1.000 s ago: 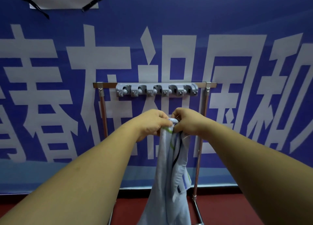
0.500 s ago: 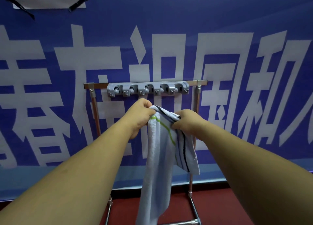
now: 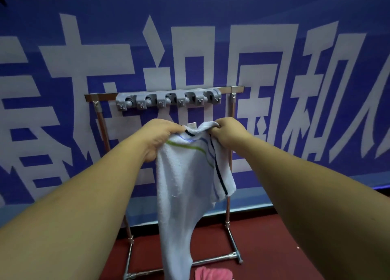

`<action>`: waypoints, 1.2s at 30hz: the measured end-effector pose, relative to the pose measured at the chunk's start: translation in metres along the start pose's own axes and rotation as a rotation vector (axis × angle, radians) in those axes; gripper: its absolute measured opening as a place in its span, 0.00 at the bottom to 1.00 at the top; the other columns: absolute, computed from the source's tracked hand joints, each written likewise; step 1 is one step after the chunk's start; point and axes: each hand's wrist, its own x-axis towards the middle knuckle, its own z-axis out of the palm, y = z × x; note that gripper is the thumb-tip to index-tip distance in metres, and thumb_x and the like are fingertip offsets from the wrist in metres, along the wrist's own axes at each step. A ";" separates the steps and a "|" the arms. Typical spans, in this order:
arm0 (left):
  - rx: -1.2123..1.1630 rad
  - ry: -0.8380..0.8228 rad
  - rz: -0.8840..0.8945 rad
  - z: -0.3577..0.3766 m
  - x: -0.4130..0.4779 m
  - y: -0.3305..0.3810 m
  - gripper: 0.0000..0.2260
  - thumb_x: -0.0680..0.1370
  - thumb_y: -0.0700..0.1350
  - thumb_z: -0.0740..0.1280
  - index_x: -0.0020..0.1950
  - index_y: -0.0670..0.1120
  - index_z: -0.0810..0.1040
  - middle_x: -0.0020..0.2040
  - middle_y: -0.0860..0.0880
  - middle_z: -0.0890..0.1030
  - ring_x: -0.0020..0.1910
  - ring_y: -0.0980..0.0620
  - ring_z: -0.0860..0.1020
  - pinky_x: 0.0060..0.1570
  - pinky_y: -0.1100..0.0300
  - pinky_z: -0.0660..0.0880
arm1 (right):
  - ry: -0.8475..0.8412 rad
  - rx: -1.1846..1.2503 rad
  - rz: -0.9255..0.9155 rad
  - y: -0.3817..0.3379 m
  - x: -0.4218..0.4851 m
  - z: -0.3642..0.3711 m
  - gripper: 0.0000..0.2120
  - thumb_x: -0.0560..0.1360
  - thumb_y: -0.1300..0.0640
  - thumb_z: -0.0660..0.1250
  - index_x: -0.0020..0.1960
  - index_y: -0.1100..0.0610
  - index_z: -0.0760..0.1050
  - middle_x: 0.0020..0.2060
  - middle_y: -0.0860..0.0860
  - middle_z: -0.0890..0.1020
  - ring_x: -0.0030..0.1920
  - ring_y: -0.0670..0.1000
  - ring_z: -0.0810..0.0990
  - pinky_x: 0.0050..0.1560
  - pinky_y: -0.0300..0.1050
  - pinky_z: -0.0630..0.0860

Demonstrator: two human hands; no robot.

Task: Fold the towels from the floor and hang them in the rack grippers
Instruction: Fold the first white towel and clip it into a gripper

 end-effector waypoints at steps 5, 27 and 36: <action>0.039 0.130 0.121 0.008 0.010 -0.001 0.03 0.81 0.39 0.72 0.48 0.45 0.81 0.42 0.44 0.84 0.36 0.50 0.81 0.39 0.55 0.79 | 0.008 0.002 0.004 0.007 -0.001 -0.009 0.11 0.83 0.53 0.66 0.47 0.58 0.82 0.37 0.52 0.80 0.39 0.52 0.76 0.40 0.48 0.73; -0.046 0.511 0.296 -0.007 0.016 0.011 0.11 0.80 0.36 0.70 0.49 0.53 0.81 0.55 0.46 0.83 0.56 0.40 0.84 0.58 0.39 0.83 | -0.209 -0.272 0.283 0.053 -0.009 -0.004 0.13 0.81 0.53 0.66 0.60 0.60 0.80 0.46 0.55 0.81 0.45 0.57 0.81 0.47 0.52 0.80; -0.025 0.513 0.330 -0.011 0.017 0.005 0.08 0.81 0.39 0.72 0.48 0.52 0.84 0.57 0.45 0.84 0.56 0.43 0.84 0.59 0.46 0.83 | -0.135 -0.002 0.366 0.044 -0.004 -0.005 0.08 0.79 0.60 0.70 0.55 0.63 0.81 0.45 0.61 0.85 0.41 0.59 0.86 0.45 0.56 0.88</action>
